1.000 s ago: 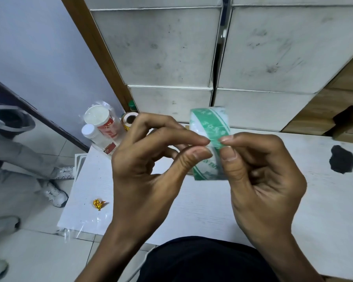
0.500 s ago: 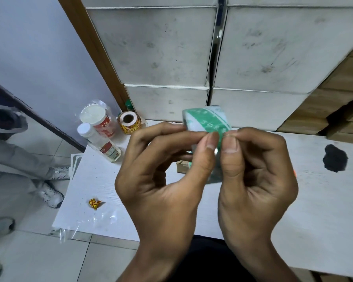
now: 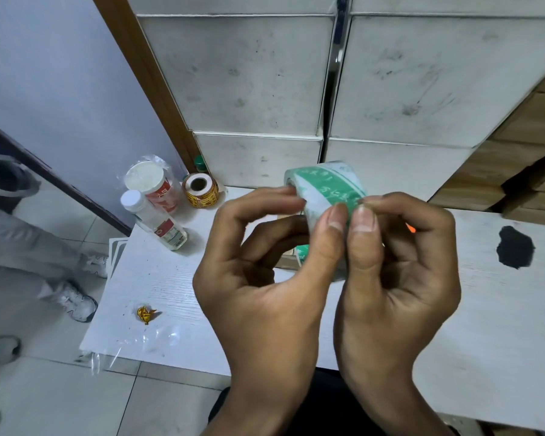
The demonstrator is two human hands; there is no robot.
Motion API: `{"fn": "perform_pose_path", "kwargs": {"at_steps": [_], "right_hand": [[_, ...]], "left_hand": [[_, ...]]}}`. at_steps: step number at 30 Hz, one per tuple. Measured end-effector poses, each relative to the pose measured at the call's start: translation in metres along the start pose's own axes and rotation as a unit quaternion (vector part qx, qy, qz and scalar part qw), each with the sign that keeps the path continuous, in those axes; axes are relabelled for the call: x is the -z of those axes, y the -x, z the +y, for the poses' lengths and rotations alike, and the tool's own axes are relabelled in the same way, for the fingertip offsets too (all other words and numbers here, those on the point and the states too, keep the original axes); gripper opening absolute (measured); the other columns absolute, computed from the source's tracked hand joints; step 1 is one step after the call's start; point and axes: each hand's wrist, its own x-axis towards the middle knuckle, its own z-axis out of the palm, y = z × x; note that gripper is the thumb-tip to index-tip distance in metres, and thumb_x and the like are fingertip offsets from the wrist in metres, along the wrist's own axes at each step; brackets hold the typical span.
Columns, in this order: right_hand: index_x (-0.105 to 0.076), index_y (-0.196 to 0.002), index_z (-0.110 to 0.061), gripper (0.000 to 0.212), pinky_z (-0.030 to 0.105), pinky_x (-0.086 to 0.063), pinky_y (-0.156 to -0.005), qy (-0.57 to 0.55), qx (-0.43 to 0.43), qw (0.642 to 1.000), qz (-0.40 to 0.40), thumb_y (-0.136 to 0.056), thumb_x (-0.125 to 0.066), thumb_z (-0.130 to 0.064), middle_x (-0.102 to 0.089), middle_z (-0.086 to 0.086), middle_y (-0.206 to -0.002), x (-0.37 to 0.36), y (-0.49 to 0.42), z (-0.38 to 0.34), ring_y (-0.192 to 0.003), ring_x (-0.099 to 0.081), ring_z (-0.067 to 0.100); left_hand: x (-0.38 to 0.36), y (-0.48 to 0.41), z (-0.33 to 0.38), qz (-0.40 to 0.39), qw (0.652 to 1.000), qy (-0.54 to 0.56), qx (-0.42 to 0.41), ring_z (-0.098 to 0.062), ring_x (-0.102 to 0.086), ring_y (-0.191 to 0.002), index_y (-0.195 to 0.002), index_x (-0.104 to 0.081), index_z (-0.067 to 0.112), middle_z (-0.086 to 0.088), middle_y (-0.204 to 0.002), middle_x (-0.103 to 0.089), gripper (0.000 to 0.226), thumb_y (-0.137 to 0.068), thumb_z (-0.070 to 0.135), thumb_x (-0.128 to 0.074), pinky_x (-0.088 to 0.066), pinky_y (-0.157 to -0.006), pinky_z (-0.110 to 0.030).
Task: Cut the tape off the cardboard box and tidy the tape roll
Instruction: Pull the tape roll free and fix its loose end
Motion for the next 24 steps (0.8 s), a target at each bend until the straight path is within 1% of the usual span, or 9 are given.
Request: {"fn": "perform_pose_path", "kwargs": {"at_steps": [1, 3, 5, 8, 12, 15, 19, 21, 24], "right_hand": [[-0.056, -0.099, -0.028, 0.019, 0.013, -0.048, -0.065, 0.003, -0.01, 1.0, 0.0, -0.092, -0.06, -0.011, -0.067, 0.007, -0.077, 0.0, -0.001, -0.001, -0.065, -0.063, 0.003], [-0.053, -0.11, -0.027, 0.028, 0.011, -0.048, -0.063, -0.017, -0.018, 1.0, -0.016, -0.093, -0.061, -0.007, -0.065, -0.001, -0.069, 0.002, -0.002, -0.001, -0.06, -0.061, 0.002], [-0.047, -0.121, -0.026, 0.038, 0.008, -0.047, -0.061, -0.035, -0.03, 0.999, -0.017, -0.09, -0.059, -0.007, -0.067, -0.001, -0.072, 0.001, -0.004, -0.003, -0.054, -0.058, 0.001], [-0.043, -0.127, -0.019, 0.045, 0.002, -0.043, -0.064, -0.041, -0.045, 0.998, -0.024, -0.089, -0.058, 0.001, -0.061, -0.004, -0.058, 0.002, -0.006, -0.004, -0.051, -0.055, -0.001], [-0.045, -0.123, -0.017, 0.048, 0.001, -0.041, -0.063, -0.039, -0.082, 0.995, -0.035, -0.088, -0.057, 0.014, -0.059, -0.009, -0.053, 0.007, -0.009, 0.0, -0.048, -0.051, -0.002], [-0.048, -0.123, -0.021, 0.047, 0.004, -0.04, -0.062, -0.03, -0.108, 0.993, -0.043, -0.09, -0.057, 0.011, -0.057, -0.011, -0.046, 0.011, -0.008, 0.004, -0.044, -0.046, -0.001], [-0.051, -0.125, -0.026, 0.044, 0.025, -0.034, -0.074, 0.032, -0.104, 0.992, -0.058, -0.092, -0.058, 0.002, -0.042, -0.017, -0.039, 0.015, -0.006, 0.011, -0.041, -0.038, -0.002], [-0.052, -0.128, -0.022, 0.042, 0.014, -0.035, -0.066, 0.046, -0.095, 0.992, -0.063, -0.094, -0.055, 0.002, -0.04, -0.017, -0.04, 0.019, -0.007, 0.014, -0.042, -0.038, -0.003], [-0.049, -0.131, -0.018, 0.035, 0.004, -0.036, -0.057, 0.035, -0.09, 0.991, -0.092, -0.098, -0.052, -0.01, -0.048, -0.021, -0.043, 0.022, -0.009, 0.016, -0.045, -0.045, -0.006]], "left_hand": [[-0.001, 0.0, -0.005, 0.034, 0.999, -0.017, -0.029, 0.006, -0.066, -0.062, -0.046, -0.076, 0.028, 0.019, -0.059, -0.073, 0.06, -0.08, -0.02, -0.063, -0.045, -0.05, 0.006], [0.004, 0.0, -0.011, 0.085, 0.987, -0.079, -0.114, 0.012, -0.06, -0.052, -0.061, -0.072, 0.05, 0.035, -0.06, -0.066, 0.06, -0.069, -0.01, -0.076, -0.05, -0.056, 0.002], [0.009, -0.002, -0.012, 0.114, 0.972, -0.104, -0.178, 0.012, -0.066, -0.061, -0.078, -0.071, 0.039, 0.024, -0.086, -0.072, 0.046, -0.063, -0.002, -0.083, -0.054, -0.064, -0.003], [0.017, -0.004, -0.009, 0.139, 0.966, -0.097, -0.197, -0.005, -0.071, -0.066, -0.104, -0.054, 0.019, 0.0, -0.112, -0.069, 0.049, -0.065, 0.006, -0.079, -0.056, -0.068, -0.013], [0.024, -0.01, -0.007, 0.112, 0.983, -0.069, -0.131, -0.001, -0.074, -0.068, -0.119, -0.051, 0.012, 0.001, -0.109, -0.073, 0.054, -0.072, -0.003, -0.075, -0.054, -0.063, -0.008], [0.033, -0.014, -0.01, 0.077, 0.988, -0.076, -0.109, -0.01, -0.076, -0.071, -0.123, -0.049, 0.014, 0.004, -0.108, -0.076, 0.054, -0.078, -0.004, -0.073, -0.055, -0.065, -0.011], [0.035, -0.014, -0.011, 0.06, 0.982, -0.122, -0.131, -0.01, -0.076, -0.067, -0.124, -0.047, 0.015, 0.008, -0.107, -0.075, 0.046, -0.086, -0.003, -0.066, -0.059, -0.066, -0.016], [0.036, -0.014, -0.012, 0.05, 0.978, -0.138, -0.148, -0.012, -0.076, -0.071, -0.125, -0.048, 0.018, 0.007, -0.112, -0.073, 0.042, -0.088, 0.007, -0.065, -0.061, -0.07, -0.02], [0.039, -0.016, -0.008, -0.002, 0.972, -0.178, -0.155, 0.0, -0.071, -0.088, -0.128, -0.05, 0.023, 0.007, -0.126, -0.065, 0.055, -0.078, 0.022, -0.075, -0.057, -0.079, -0.016]]}}
